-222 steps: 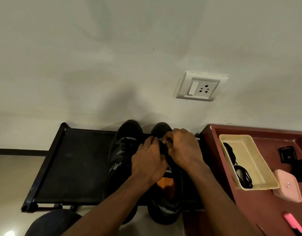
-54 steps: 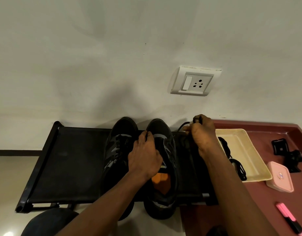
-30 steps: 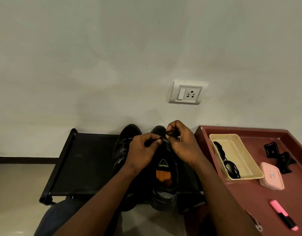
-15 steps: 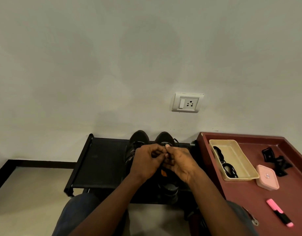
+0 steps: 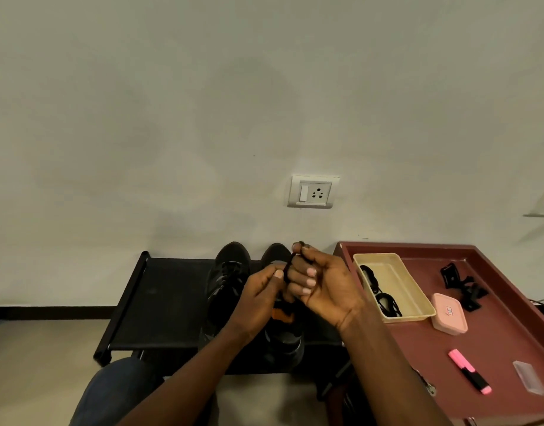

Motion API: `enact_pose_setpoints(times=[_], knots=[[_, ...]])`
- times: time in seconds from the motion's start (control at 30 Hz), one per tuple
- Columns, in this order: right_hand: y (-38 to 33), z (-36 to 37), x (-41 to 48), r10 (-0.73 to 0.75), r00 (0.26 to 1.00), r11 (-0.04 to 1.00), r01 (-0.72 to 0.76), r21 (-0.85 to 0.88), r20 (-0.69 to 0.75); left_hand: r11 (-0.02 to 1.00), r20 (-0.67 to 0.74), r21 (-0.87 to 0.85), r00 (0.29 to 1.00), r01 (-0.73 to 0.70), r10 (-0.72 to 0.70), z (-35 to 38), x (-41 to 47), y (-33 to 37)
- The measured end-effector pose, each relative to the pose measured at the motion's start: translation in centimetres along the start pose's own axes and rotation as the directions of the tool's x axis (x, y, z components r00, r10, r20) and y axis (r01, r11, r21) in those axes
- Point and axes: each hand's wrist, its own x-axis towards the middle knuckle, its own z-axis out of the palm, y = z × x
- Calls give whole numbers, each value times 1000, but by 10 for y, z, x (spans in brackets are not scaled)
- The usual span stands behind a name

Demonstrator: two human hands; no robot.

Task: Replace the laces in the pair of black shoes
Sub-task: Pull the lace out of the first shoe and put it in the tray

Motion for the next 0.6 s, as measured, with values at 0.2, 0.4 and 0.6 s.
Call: enact_pose_setpoints(times=[0.2, 0.4, 0.6], knots=[[-11, -20, 5, -247, 947, 954, 275, 122, -204, 778, 137, 590, 976, -216, 166, -7, -5, -11], [-6, -39, 9, -410, 860, 908, 417, -43, -303, 537, 389, 724, 899, -434, 202, -5, -11, 12], [5, -42, 8, -459, 859, 693, 188, -696, -225, 645, 282, 602, 881, -471, 380, -7, -8, 37]])
